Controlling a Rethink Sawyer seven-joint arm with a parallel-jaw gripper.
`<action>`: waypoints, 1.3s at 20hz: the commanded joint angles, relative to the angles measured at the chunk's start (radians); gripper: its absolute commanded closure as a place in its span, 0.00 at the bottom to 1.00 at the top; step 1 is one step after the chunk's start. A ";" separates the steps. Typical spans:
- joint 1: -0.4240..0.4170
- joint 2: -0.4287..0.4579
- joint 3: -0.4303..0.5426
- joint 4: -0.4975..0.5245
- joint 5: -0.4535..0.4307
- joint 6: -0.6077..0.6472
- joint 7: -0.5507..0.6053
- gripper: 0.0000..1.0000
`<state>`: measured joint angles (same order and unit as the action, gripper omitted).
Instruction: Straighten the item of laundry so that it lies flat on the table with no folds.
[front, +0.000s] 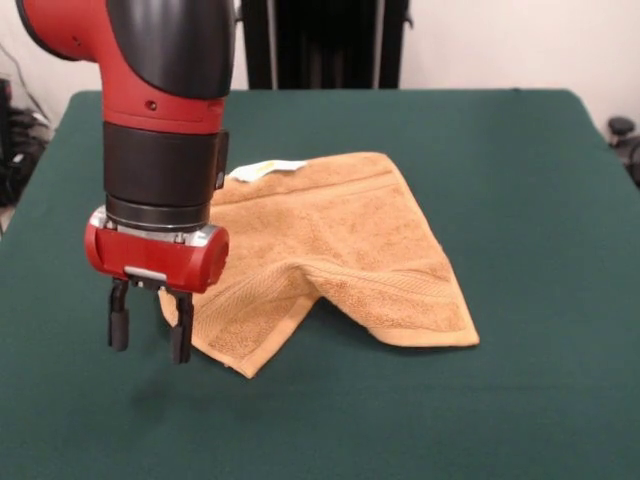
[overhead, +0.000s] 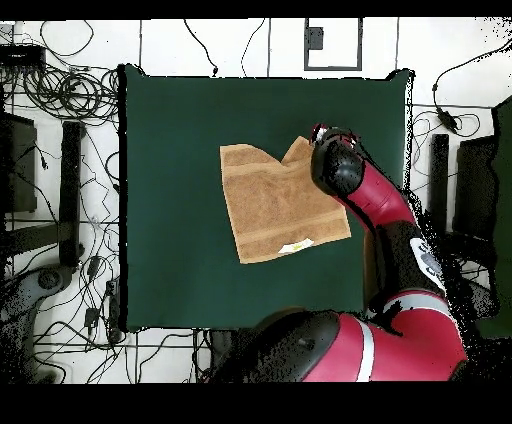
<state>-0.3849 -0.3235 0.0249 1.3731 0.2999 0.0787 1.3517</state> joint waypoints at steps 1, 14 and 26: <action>0.040 -0.018 0.129 0.080 0.058 0.187 0.230 0.00; -0.066 0.119 0.275 -0.065 0.094 0.589 0.136 0.00; -0.081 0.241 0.309 -0.244 0.064 0.738 0.067 0.00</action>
<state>-0.4963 -0.1836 0.1891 1.1668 0.3425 0.7178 1.3519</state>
